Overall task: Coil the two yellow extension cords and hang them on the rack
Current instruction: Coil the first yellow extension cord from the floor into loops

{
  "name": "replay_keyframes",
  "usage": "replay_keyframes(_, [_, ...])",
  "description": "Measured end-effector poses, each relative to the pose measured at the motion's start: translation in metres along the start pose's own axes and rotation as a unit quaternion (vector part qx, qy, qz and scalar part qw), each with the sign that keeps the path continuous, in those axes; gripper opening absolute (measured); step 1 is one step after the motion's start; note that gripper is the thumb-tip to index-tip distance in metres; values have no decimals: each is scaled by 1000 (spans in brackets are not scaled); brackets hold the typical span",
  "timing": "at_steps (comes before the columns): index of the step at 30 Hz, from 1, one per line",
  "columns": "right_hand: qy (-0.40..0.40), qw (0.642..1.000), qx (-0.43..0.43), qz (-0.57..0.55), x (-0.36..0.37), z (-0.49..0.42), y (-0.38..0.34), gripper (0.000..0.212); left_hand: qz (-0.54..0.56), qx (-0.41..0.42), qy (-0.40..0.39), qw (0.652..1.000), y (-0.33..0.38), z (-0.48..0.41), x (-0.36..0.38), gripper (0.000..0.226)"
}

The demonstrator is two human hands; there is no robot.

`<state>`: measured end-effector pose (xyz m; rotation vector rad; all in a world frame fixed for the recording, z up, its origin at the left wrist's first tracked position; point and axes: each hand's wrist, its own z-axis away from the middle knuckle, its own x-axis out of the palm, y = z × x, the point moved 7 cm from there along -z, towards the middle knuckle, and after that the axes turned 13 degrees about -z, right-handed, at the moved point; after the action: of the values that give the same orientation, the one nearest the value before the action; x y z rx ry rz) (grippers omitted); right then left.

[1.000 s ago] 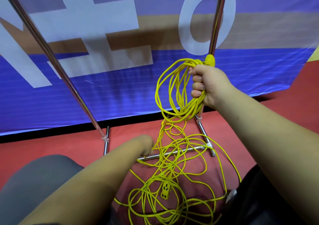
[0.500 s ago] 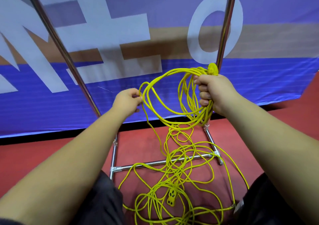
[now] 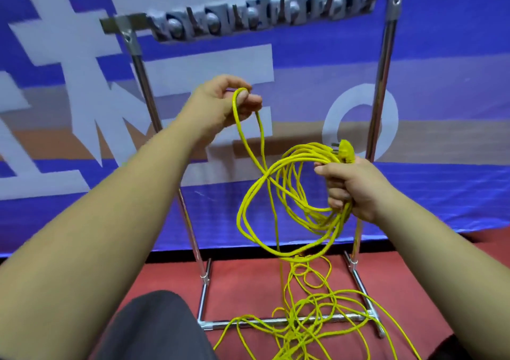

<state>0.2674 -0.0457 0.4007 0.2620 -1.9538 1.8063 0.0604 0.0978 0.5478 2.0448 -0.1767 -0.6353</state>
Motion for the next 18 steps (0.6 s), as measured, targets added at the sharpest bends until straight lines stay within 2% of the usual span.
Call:
replay_keyframes(4, [-1, 998, -42, -45, 34, -1, -49, 21, 108, 83, 30, 990, 75, -7, -19, 11])
replay_keyframes(6, [-2, 997, -61, -49, 47, 0, -71, 29, 169, 86, 27, 981, 105, -7, -22, 13])
replay_keyframes(10, [-23, 994, -103, -22, 62, 5, -97, 37, 220, -6, 43, 975, 114, 1, -20, 20])
replay_keyframes(14, [-28, 993, -115, 30, 56, 5, -88, 28, 251, -156, -27, 955, 63, 26, -11, 36])
replay_keyframes(16, [-32, 990, -103, 85, 50, 4, -72, 25, 164, -181, -47, 969, 32, 45, -10, 38])
replay_keyframes(18, [-21, 988, -80, 128, 45, 3, -55, 25, 4, -169, -58, 984, 2, 60, -8, 31])
